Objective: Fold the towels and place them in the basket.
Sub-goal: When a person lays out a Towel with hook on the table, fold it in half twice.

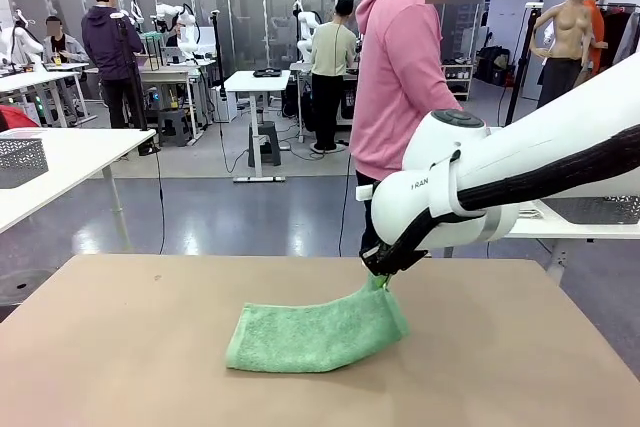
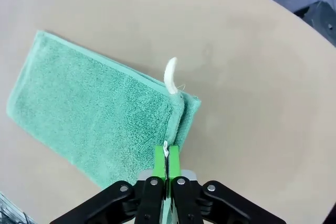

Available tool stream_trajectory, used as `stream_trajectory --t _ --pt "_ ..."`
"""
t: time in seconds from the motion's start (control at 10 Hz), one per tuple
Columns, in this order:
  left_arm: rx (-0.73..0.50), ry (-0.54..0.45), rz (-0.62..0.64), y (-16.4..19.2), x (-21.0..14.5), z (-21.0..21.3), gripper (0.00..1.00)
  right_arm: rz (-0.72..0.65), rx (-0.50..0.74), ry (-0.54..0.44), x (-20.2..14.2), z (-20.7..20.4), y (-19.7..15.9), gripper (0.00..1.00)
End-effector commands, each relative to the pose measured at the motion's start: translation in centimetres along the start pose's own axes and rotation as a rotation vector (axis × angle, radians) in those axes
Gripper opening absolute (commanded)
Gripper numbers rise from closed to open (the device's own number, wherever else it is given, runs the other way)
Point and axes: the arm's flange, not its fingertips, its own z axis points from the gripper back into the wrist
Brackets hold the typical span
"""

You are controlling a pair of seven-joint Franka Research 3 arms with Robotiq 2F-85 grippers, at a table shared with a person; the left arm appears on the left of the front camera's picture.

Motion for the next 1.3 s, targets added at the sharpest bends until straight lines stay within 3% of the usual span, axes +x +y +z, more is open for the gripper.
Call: stream_trajectory --t 0.0,0.2,0.5,1.2 --pt "0.014 0.002 0.008 0.0 -0.2 -0.1 0.97 0.053 -0.046 -0.007 0.5 1.8 1.7 0.00" --pt "0.014 0.002 0.008 0.0 -0.2 -0.1 0.97 0.119 0.051 -0.033 2.1 2.4 5.4 0.00" --pt "0.014 0.002 0.008 0.0 -0.2 -0.1 0.97 0.081 0.191 -0.023 5.1 0.8 11.0 0.00" --pt "0.014 0.002 0.008 0.0 -0.2 -0.1 0.97 -0.013 0.221 0.084 7.6 -8.4 18.9 0.00"
